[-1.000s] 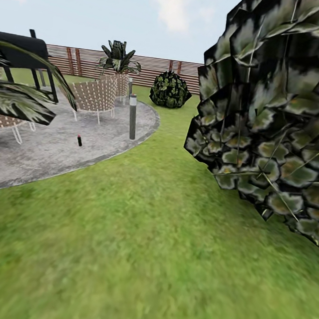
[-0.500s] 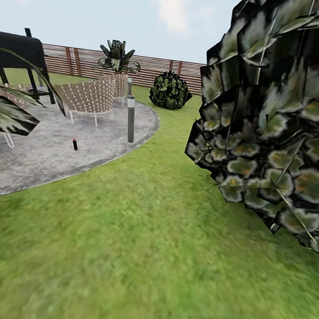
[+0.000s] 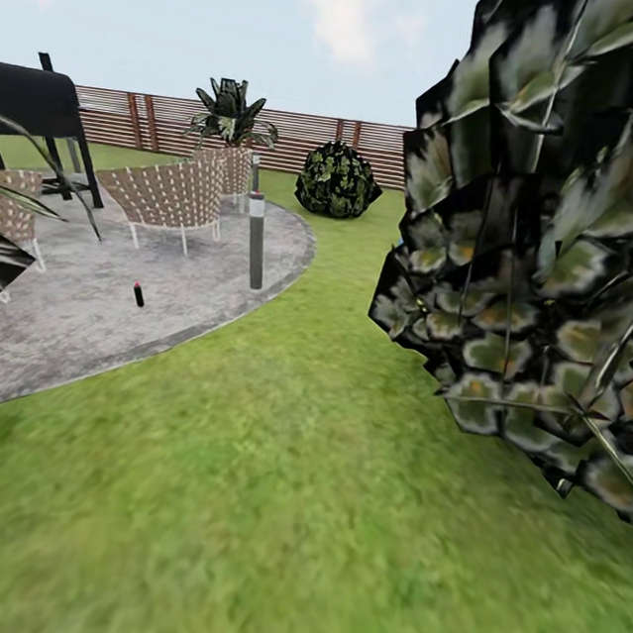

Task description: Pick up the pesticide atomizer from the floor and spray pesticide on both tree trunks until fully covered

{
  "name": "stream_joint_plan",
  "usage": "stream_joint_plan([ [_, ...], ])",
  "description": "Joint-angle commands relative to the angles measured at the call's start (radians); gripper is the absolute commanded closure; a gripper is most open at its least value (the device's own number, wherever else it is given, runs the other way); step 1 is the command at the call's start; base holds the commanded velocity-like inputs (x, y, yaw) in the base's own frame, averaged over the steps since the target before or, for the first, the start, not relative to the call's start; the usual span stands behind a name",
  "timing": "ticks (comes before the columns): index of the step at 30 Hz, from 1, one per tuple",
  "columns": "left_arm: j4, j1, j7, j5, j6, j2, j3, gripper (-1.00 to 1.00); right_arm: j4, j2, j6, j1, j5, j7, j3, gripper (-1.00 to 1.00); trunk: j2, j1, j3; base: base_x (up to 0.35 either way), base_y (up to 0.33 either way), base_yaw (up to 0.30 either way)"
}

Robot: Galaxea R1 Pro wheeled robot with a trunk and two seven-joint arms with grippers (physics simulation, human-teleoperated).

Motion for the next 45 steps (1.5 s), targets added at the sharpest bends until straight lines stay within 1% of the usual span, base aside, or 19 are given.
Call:
stream_joint_plan([
  [1, 0.001, -0.001, -0.001, 0.001, -0.003, 0.000, 0.002, -1.00, 0.001, 0.000, -0.003, 0.000, 0.002, 0.000, 0.000, -1.00, 0.000, 0.000, -0.001, 0.340, 0.000, 0.000],
  [38, 0.001, -0.001, -0.001, 0.001, -0.003, 0.000, 0.002, -1.00, 0.001, 0.000, -0.003, 0.000, 0.002, -0.001, -0.001, -1.00, 0.000, 0.000, -0.001, 0.340, 0.000, 0.000],
  [45, 0.001, -0.001, 0.000, 0.001, -0.003, 0.000, 0.002, -1.00, 0.001, 0.000, -0.003, 0.000, 0.002, -0.001, 0.000, -1.00, 0.000, 0.000, -0.001, 0.340, 0.000, 0.153],
])
